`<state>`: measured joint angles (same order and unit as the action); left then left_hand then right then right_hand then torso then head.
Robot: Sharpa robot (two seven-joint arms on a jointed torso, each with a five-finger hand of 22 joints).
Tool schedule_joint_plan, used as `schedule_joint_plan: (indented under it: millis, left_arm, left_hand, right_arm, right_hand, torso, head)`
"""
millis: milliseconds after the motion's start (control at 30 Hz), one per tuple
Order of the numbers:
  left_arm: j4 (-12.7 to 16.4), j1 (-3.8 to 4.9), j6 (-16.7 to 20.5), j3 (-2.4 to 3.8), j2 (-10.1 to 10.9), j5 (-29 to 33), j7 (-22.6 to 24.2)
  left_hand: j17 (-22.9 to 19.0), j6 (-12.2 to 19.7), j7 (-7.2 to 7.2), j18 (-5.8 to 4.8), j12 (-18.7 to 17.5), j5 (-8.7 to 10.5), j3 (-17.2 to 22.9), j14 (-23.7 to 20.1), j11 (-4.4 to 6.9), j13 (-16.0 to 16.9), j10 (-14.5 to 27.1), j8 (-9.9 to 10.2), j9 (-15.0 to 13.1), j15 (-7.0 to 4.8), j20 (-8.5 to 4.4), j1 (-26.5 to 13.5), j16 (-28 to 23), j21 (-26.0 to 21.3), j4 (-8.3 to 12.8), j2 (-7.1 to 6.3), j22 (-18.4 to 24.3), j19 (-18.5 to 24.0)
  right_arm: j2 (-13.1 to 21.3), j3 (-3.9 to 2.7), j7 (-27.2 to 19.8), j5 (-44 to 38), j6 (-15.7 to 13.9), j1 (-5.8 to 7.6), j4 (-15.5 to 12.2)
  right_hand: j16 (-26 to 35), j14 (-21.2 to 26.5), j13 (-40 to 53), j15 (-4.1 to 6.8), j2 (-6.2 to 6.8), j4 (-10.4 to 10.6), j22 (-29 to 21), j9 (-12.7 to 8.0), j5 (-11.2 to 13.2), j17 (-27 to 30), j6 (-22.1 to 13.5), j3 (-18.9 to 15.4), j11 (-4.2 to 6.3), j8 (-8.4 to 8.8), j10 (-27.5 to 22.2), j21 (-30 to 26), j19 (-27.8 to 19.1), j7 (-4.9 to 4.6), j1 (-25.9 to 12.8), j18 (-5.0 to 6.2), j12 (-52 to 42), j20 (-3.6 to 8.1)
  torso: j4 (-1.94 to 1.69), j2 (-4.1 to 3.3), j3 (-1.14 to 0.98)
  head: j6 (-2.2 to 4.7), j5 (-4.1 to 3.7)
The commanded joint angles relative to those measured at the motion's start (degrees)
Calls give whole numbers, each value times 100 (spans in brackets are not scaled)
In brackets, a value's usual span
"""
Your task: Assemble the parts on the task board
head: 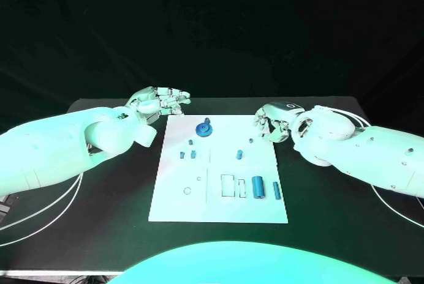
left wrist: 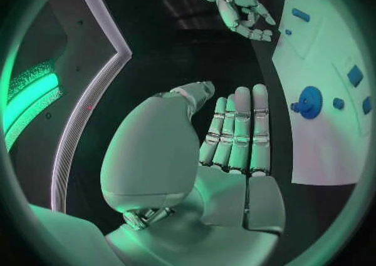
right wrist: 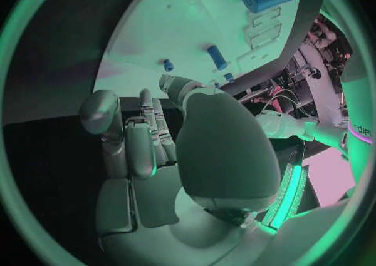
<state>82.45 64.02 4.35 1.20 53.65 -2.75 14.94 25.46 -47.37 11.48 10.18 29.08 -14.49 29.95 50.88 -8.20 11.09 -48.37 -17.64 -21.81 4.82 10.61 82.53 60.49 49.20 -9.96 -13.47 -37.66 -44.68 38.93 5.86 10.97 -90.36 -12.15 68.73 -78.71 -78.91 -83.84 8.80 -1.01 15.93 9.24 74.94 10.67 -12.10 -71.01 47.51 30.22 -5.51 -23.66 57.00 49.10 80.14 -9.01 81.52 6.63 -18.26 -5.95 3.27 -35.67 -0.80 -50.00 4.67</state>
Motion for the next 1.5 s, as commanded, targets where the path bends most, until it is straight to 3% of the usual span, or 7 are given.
schedule_joint_plan:
  millis: [33,300,467,1200,1333,1400,1500]
  left_arm:
    - [44,5,-167,5,0,420,456]
    - [83,5,-156,5,-6,452,575]
    - [95,5,-151,6,-7,452,592]
    - [114,6,-165,6,-11,426,583]
    - [117,7,-174,6,-9,413,568]
    - [118,7,-179,6,-11,404,559]
    - [118,7,-181,6,-12,390,551]
  left_hand:
    - [-10,-2,-27,32,28,-13,-34,-47,-9,-8,-45,-34,3,-9,-8,-27,-32,-20,-6,42,7,-45]
    - [-15,-4,-27,32,31,-12,-47,-44,-6,-12,-55,-37,4,-11,-8,-40,-37,-36,-12,44,19,-51]
    - [-17,-3,-26,32,32,-12,-51,-44,-6,-13,-56,-37,5,-11,-9,-41,-39,-42,-12,43,22,-53]
    - [-28,13,-16,33,28,-9,-68,-43,-8,-24,-54,-32,11,-13,-11,-40,-50,-71,-4,41,42,-64]
    - [-31,18,-12,33,26,-9,-72,-43,-10,-28,-51,-30,14,-12,-11,-37,-54,-79,0,41,48,-68]
    - [-31,18,-12,33,26,-9,-72,-43,-10,-28,-51,-30,14,-12,-11,-37,-54,-79,0,41,48,-68]
    - [-31,18,-12,33,26,-9,-72,-43,-10,-28,-51,-30,14,-12,-11,-37,-54,-79,0,41,48,-68]
  right_arm:
    - [-82,5,111,-300,231,-18,68]
    - [-242,22,80,-353,358,-81,192]
    - [-288,33,54,-339,475,-133,213]
    - [-527,53,-26,-277,488,-267,338]
    - [-565,56,1,-291,479,-291,376]
    - [-586,59,30,-327,472,-309,399]
    - [-603,61,67,-396,484,-327,410]
  right_hand:
    - [-19,-230,-13,10,-12,-27,680,-8,-27,-3,56,3,11,24,22,37,47,-7,-41,-49,42,14]
    - [-81,-260,-85,43,-53,-49,737,10,-85,-87,185,61,57,27,168,262,109,40,-57,-80,89,40]
    - [-90,-264,-117,66,-58,-60,746,22,-97,-95,250,80,84,24,243,306,120,68,-75,-84,116,58]
    - [-103,-269,-162,82,-98,-70,757,40,-120,-108,332,119,98,22,342,366,132,83,-103,-93,161,77]
    - [-123,-277,-193,98,-163,-108,771,70,-121,-132,443,164,122,-4,477,443,148,105,-98,-104,184,91]
    - [-141,-283,-213,138,-335,-205,783,133,175,-149,642,276,170,-72,706,516,159,152,-41,-110,197,120]
    - [-164,-293,-207,181,-482,-299,810,212,283,-180,850,357,226,-167,928,661,188,202,-12,-129,201,151]
  torso:
    - [6,-1,-6]
    - [-9,-5,1]
    - [6,-2,-5]
    - [7,-5,-10]
    - [11,-5,-13]
    - [9,0,-10]
    - [10,0,-10]
  head:
    - [0,-9]
    - [0,-56]
    - [0,-14]
    - [0,-8]
    - [0,-10]
    - [0,-18]
    - [0,-19]
